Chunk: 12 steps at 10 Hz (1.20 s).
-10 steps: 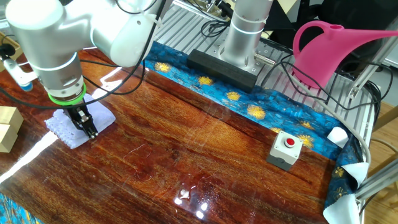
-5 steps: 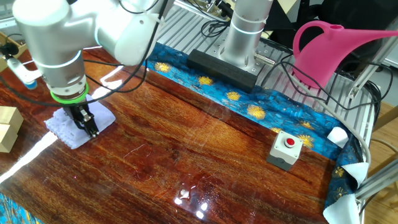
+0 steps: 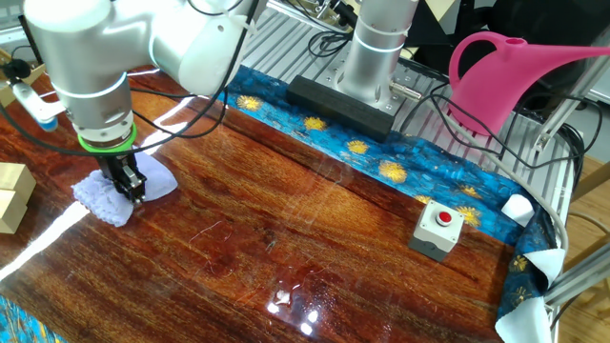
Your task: Clean the table with a cloth
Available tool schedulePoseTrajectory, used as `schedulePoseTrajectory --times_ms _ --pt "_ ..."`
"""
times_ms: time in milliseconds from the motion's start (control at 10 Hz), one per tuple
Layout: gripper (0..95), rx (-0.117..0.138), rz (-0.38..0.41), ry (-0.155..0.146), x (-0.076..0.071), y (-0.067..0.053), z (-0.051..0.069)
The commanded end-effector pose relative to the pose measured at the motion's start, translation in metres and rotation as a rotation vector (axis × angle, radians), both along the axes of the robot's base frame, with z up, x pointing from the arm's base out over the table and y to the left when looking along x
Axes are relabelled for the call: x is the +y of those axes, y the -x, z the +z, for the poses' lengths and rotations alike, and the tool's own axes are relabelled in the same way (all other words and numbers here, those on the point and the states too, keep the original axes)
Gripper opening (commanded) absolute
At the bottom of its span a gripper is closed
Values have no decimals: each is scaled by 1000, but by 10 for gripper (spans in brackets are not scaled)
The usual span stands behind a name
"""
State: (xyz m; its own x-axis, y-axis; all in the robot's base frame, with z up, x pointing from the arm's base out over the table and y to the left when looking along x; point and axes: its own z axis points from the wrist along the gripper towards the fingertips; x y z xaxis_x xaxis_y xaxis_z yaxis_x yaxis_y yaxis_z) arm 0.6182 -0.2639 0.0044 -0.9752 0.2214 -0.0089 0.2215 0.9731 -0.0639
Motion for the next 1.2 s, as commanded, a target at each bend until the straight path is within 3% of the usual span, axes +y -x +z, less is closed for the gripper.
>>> schedulePoseTrajectory --times_ms 100,700,1200 --pt "0 -2 -1 3 3 0 0" --pt "0 -10 -31 -31 10 0 3" --pt "0 -14 -65 -38 33 -2 4"
